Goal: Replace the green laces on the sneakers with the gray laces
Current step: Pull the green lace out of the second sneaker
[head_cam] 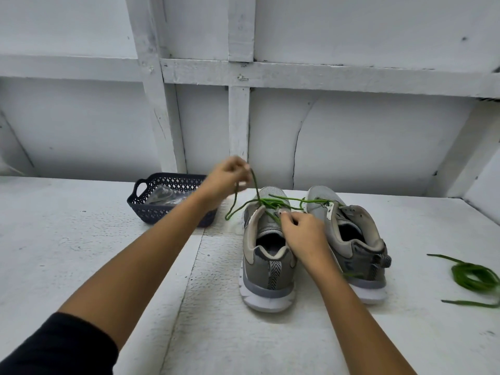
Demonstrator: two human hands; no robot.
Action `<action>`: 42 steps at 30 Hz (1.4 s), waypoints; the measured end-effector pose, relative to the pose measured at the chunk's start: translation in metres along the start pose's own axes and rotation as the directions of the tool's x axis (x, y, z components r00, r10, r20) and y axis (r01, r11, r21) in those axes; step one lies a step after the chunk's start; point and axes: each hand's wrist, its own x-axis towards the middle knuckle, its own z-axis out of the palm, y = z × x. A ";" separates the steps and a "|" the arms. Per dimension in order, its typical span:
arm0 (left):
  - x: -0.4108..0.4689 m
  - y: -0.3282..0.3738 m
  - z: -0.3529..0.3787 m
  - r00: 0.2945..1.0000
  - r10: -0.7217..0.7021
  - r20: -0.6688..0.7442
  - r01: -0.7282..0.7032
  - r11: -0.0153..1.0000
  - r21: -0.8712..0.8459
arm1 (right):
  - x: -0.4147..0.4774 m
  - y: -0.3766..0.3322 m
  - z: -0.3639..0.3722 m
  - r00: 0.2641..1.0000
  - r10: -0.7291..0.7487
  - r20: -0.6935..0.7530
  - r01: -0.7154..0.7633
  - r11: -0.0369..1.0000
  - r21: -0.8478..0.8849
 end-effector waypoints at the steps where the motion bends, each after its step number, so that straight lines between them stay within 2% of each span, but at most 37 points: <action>1: 0.000 0.010 -0.006 0.998 -0.019 -0.060 -0.001 0.951 -0.311 | 0.000 0.000 0.000 1.000 -0.001 -0.001 0.001 1.000 0.000; 2: 0.001 0.019 -0.013 0.994 -0.038 -0.104 -0.020 0.864 -0.503 | 0.000 0.000 0.000 1.000 -0.002 -0.002 0.002 1.000 -0.001; 3: 0.001 0.025 -0.018 0.989 -0.058 -0.132 -0.033 0.803 -0.595 | 0.000 0.000 0.000 1.000 -0.003 -0.003 0.003 1.000 -0.003; 4: 0.001 0.029 -0.022 0.987 -0.076 -0.140 -0.023 0.804 -0.594 | 0.000 0.000 0.001 1.000 -0.004 -0.001 0.004 1.000 -0.006; 5: 0.001 0.031 -0.024 0.987 -0.097 -0.127 0.019 0.861 -0.508 | 0.000 0.001 0.001 1.000 -0.006 0.000 0.006 1.000 -0.008; 7: 0.001 0.027 -0.024 0.987 -0.153 -0.047 0.143 0.973 -0.180 | 0.000 0.001 0.001 1.000 -0.009 -0.001 0.009 1.000 -0.008; 9: 0.001 0.016 -0.016 0.967 -0.243 0.080 0.222 0.952 0.209 | 0.001 0.001 0.000 1.000 -0.012 -0.003 0.012 1.000 -0.013; 10: 0.001 0.010 -0.011 0.948 -0.287 0.140 0.207 0.887 0.412 | 0.001 0.001 0.000 1.000 -0.012 -0.003 0.012 1.000 -0.014; 12: 0.003 -0.002 0.002 0.931 -0.314 0.185 0.081 0.673 0.735 | 0.001 0.000 0.000 1.000 -0.014 0.001 0.014 1.000 -0.014; 14: 0.003 -0.012 0.012 0.951 -0.249 0.186 -0.032 0.516 0.856 | 0.000 0.000 0.000 1.000 -0.016 0.003 0.016 1.000 -0.017; 16: 0.002 -0.016 0.017 0.961 -0.194 0.196 -0.071 0.512 0.856 | 0.001 0.000 0.000 1.000 -0.017 0.000 0.017 1.000 -0.015; 17: 0.003 -0.017 0.016 0.963 -0.178 0.201 -0.067 0.564 0.823 | 0.000 0.001 0.000 1.000 -0.017 -0.002 0.017 1.000 -0.015; 19: 0.003 -0.015 0.010 0.979 -0.129 0.157 0.003 0.781 0.624 | 0.001 0.001 -0.001 1.000 -0.017 -0.002 0.017 1.000 -0.020; 20: 0.002 -0.011 0.008 0.989 -0.101 0.105 0.050 0.913 0.404 | 0.001 0.001 -0.001 1.000 -0.017 0.000 0.017 1.000 -0.021; 21: 0.002 -0.004 0.005 0.995 -0.094 0.031 0.090 0.990 0.106 | 0.001 0.001 -0.001 1.000 -0.017 0.002 0.017 1.000 -0.021; 22: 0.003 0.003 0.000 0.993 -0.109 -0.038 0.101 0.978 -0.185 | 0.001 0.000 -0.001 1.000 -0.016 0.003 0.016 1.000 -0.021; 23: 0.004 0.010 -0.006 0.988 -0.127 -0.089 0.084 0.921 -0.381 | 0.000 0.000 -0.001 1.000 -0.015 0.000 0.015 1.000 -0.022; 24: 0.004 0.016 -0.011 0.982 -0.137 -0.130 0.063 0.888 -0.456 | 0.000 0.000 0.000 1.000 -0.014 -0.004 0.014 1.000 -0.026; 25: 0.004 0.020 -0.015 0.978 -0.134 -0.158 0.057 0.908 -0.415 | 0.000 0.000 0.000 1.000 -0.014 -0.007 0.014 1.000 -0.028; 26: 0.005 0.021 -0.018 0.980 -0.123 -0.158 0.073 0.955 -0.288 | 0.000 0.000 0.000 1.000 -0.015 -0.009 0.015 0.999 -0.029; 28: 0.004 0.016 -0.020 0.988 -0.121 -0.094 0.130 0.988 0.086 | 0.000 0.000 0.000 1.000 -0.018 -0.008 0.018 0.999 -0.035; 30: 0.004 0.005 -0.014 0.990 -0.140 0.010 0.120 0.885 0.450 | 0.000 0.000 0.000 1.000 -0.016 -0.006 0.015 0.999 -0.043; 32: 0.005 -0.005 -0.004 0.977 -0.160 0.144 0.006 0.687 0.726 | 0.000 0.000 0.000 1.000 -0.021 -0.007 0.020 0.999 -0.042; 33: 0.005 -0.009 0.001 0.967 -0.177 0.184 -0.036 0.619 0.785 | 0.001 0.000 0.001 1.000 -0.025 -0.009 0.025 0.999 -0.043; 34: 0.003 -0.011 0.006 0.961 -0.193 0.198 -0.046 0.596 0.801 | 0.001 0.000 0.001 1.000 -0.027 -0.010 0.027 0.999 -0.046; 38: 0.002 -0.015 0.018 0.969 -0.179 0.168 0.002 0.690 0.724 | 0.002 0.002 0.001 1.000 -0.030 -0.003 0.030 0.998 -0.047; 42: 0.003 -0.018 0.019 0.994 -0.050 0.094 -0.039 0.648 0.760 | 0.003 0.003 0.000 1.000 -0.024 0.014 0.024 0.999 -0.043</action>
